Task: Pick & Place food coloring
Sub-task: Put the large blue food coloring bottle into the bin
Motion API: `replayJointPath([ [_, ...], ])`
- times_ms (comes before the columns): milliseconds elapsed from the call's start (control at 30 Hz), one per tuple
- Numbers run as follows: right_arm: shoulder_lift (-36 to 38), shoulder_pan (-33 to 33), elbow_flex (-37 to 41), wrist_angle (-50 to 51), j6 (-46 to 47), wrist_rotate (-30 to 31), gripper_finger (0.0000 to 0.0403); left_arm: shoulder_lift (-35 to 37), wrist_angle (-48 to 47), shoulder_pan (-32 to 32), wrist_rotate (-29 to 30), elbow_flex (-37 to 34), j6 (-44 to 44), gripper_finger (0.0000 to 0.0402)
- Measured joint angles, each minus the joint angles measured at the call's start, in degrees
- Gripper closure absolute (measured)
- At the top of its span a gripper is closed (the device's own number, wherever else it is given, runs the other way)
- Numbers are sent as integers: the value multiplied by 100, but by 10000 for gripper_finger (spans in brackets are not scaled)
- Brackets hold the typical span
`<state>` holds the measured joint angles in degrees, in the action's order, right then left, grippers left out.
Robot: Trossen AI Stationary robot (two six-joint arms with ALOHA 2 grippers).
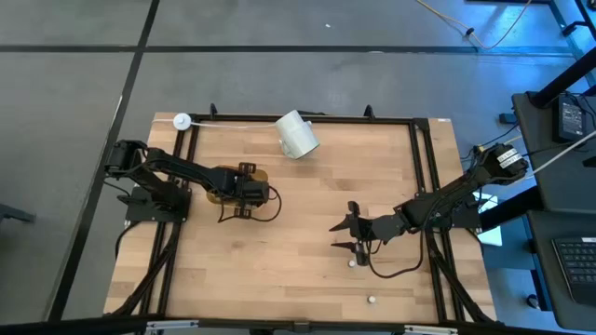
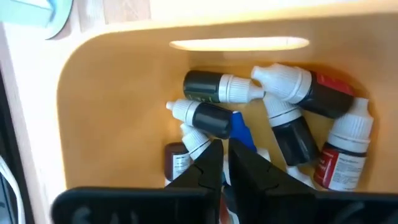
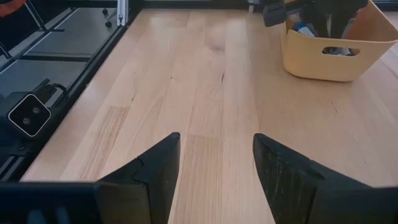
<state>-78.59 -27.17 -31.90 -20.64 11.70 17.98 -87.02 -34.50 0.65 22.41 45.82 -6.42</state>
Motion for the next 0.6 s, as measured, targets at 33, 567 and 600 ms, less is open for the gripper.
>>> replayJointPath([
  [33,0,0,0,0,2,0,199,0,2,1,0,0,64,374],
  [567,1,1,2,253,483,39,199,272,-735,-39,-310,119,711,246],
  [600,-2,-1,2,254,485,39,199,339,-835,-43,-311,171,781,239],
])
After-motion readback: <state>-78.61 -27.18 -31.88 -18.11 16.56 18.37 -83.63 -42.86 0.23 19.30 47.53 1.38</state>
